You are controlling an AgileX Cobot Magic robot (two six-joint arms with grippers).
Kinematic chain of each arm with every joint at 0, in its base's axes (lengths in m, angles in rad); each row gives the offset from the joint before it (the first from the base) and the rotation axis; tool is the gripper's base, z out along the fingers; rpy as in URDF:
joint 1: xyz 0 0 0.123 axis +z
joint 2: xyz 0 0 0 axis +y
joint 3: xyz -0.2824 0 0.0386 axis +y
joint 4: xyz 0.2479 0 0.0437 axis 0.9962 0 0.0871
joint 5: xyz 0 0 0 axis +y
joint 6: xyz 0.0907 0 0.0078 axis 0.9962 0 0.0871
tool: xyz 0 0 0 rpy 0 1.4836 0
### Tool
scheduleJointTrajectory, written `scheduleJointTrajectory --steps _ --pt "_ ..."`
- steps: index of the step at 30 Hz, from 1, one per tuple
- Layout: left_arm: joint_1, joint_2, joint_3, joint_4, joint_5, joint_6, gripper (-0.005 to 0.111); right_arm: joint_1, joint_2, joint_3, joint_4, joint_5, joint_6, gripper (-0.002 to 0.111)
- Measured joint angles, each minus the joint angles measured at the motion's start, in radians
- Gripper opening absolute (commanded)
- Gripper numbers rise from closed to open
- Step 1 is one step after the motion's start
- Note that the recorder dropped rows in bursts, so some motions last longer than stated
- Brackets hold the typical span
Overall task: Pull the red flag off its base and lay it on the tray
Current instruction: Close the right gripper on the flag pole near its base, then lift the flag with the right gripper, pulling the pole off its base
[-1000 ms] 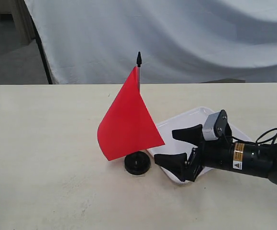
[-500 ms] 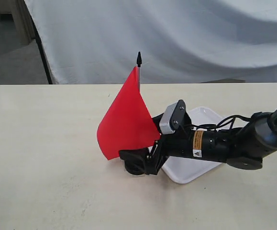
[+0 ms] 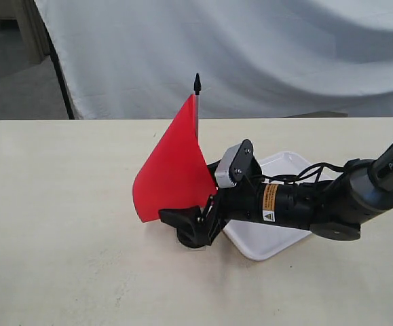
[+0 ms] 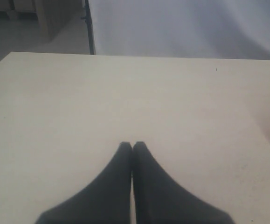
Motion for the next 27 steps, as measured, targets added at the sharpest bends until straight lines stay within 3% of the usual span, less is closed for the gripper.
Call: scheduleJointTrajectory --steps 1,2,17,23,27 --pt "0.000 0.000 0.000 0.000 0.000 0.000 0.000 0.000 0.000 0.000 0.000 0.000 0.000 0.035" --pt "0.000 0.000 0.000 0.000 0.000 0.000 0.000 0.000 0.000 0.000 0.000 0.000 0.003 0.002" --pt "0.000 0.000 0.000 0.000 0.000 0.000 0.000 -0.002 -0.005 -0.002 0.014 0.002 0.045 -0.001" --pt "0.000 0.000 0.000 0.000 0.000 0.000 0.000 -0.012 -0.119 -0.002 0.042 -0.059 0.301 -0.001" --pt "0.000 0.000 0.000 0.000 0.000 0.000 0.000 -0.094 -0.216 -0.002 0.068 -0.062 0.567 -0.001"
